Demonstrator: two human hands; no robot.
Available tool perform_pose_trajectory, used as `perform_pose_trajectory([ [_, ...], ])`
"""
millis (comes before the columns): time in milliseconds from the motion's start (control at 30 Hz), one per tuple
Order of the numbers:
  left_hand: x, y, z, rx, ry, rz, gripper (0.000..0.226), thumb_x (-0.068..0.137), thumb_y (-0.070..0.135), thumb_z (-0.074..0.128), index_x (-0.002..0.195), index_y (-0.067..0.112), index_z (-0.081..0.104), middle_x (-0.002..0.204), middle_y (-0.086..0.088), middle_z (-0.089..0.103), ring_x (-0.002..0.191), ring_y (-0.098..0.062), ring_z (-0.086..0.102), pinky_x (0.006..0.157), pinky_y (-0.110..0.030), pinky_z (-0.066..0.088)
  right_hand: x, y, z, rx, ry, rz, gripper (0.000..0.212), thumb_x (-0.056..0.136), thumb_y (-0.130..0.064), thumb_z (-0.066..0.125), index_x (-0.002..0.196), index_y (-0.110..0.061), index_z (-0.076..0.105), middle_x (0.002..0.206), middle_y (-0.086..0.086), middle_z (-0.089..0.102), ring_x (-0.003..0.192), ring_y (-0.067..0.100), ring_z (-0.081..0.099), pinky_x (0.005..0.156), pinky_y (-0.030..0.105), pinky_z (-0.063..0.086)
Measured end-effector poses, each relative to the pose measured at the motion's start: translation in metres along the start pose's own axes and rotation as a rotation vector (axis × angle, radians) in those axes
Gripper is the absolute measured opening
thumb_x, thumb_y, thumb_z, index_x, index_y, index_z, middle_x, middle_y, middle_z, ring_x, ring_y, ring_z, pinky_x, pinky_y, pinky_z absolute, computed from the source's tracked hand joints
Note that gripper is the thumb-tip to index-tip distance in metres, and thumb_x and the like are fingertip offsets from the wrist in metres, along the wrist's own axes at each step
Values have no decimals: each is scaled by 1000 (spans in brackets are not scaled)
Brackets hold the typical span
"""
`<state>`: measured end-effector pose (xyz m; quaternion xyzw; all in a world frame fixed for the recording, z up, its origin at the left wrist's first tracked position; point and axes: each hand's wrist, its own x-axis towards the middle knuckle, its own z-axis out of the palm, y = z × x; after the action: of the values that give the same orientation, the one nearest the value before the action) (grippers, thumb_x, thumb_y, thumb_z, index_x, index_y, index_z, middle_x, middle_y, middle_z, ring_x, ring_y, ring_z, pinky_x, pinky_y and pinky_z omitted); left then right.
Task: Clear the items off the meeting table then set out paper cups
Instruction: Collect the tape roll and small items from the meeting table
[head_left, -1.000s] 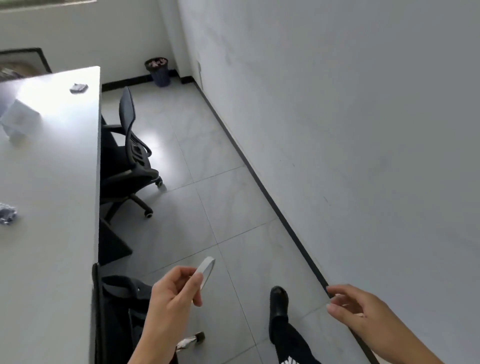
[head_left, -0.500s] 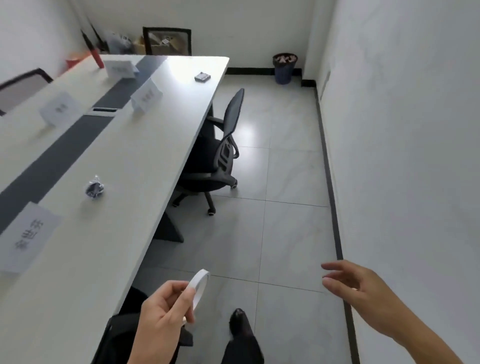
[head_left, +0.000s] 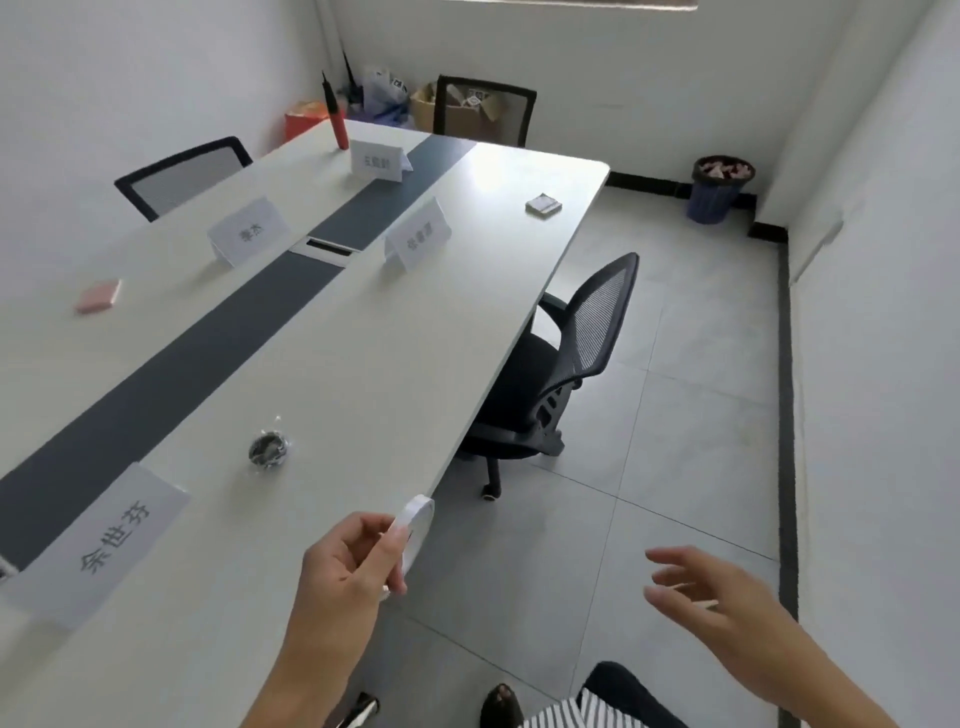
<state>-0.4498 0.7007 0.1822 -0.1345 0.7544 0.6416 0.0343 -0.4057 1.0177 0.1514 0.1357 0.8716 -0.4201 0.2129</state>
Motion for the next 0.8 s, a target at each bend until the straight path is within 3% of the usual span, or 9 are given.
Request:
perform_pose_trajectory([
  [100, 33, 4, -7, -7, 72, -18, 13, 89, 13, 63, 79, 7, 69, 50, -8, 55, 53, -19, 53, 71, -42, 49, 56, -32, -11, -9, -49, -30, 25, 82, -39, 71, 106, -39, 65, 96, -10, 73, 85, -6, 68, 81, 23, 53],
  [200, 62, -4, -19, -28, 233, -105, 15, 90, 6, 60, 78, 3, 67, 49, -10, 53, 50, -18, 51, 67, -39, 45, 124, -62, -12, -78, -167, -92, 23, 83, -40, 70, 104, -44, 62, 99, -13, 70, 85, -10, 66, 79, 21, 52],
  [367, 91, -8, -36, -22, 492, -213, 15, 90, 2, 59, 77, -1, 65, 45, -10, 53, 47, -16, 50, 69, -39, 42, 235, -134, -8, -197, -357, -220, 25, 86, -37, 68, 109, -39, 61, 100, -12, 69, 88, -2, 67, 77, 18, 52],
  [500, 101, 3, -42, -52, 662, -253, 16, 91, 7, 59, 78, 4, 66, 49, -9, 54, 51, -15, 51, 65, -34, 44, 305, -200, 11, -295, -480, -323, 25, 87, -35, 67, 111, -36, 61, 96, -14, 70, 84, -5, 67, 70, 16, 49],
  [600, 99, 4, -49, -86, 783, -303, 15, 92, 15, 59, 82, 9, 68, 52, -6, 55, 58, -17, 53, 72, -36, 47, 333, -242, 38, -363, -601, -380, 26, 87, -36, 67, 112, -34, 63, 99, -14, 70, 88, -3, 66, 62, 13, 47],
  [800, 103, -12, -86, -156, 863, -388, 16, 92, 14, 59, 81, 7, 68, 52, -6, 55, 57, -15, 54, 69, -33, 47, 349, -296, 117, -513, -718, -494, 31, 86, -41, 66, 116, -33, 62, 100, -13, 70, 91, 1, 67, 84, 27, 54],
])
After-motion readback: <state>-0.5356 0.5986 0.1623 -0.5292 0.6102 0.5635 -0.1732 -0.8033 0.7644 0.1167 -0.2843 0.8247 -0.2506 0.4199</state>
